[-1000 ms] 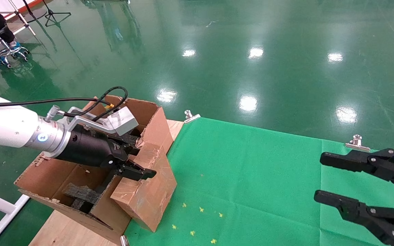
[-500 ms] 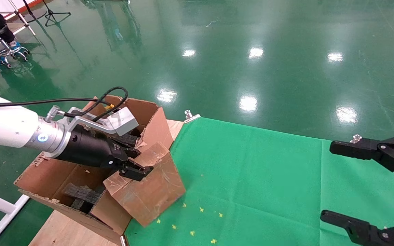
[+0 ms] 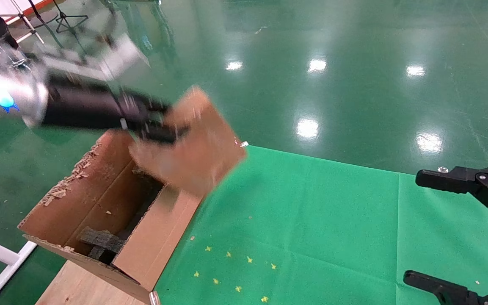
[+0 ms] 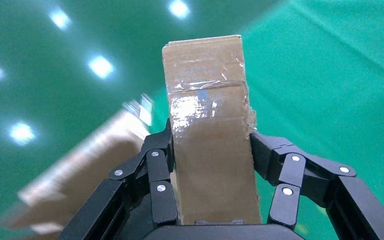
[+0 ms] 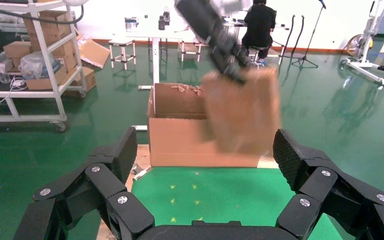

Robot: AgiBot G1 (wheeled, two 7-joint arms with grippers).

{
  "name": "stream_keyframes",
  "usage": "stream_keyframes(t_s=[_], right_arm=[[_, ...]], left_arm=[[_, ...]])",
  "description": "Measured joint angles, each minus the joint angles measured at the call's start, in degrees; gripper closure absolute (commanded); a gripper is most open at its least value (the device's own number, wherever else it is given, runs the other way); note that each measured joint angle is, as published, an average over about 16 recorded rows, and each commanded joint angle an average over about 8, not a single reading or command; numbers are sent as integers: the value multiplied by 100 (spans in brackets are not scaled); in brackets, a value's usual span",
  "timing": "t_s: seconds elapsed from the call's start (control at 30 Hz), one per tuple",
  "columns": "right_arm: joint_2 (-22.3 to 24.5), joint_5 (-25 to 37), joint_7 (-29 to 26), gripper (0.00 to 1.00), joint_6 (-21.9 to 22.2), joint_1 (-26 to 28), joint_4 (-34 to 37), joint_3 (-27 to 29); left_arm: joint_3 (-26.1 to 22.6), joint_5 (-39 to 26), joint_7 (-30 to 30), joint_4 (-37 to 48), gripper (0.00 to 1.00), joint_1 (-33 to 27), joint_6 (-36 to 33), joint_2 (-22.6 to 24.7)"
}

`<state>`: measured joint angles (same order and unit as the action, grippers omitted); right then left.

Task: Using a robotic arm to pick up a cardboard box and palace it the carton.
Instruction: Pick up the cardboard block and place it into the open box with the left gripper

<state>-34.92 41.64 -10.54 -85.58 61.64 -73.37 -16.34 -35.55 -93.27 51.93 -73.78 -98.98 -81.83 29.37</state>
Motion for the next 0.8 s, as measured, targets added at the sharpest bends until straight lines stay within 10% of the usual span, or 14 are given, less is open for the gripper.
stream_keyframes(t_s=[0.33,0.8], right_arm=[[1,-3,2,0,1,1,0,-4],[4,-6,5,0,4,2,0,-9]], left_arm=[[164,-504,-509,851,100,-598,121,-307],[39,-612,-1313,2373,100,91,464,-846]])
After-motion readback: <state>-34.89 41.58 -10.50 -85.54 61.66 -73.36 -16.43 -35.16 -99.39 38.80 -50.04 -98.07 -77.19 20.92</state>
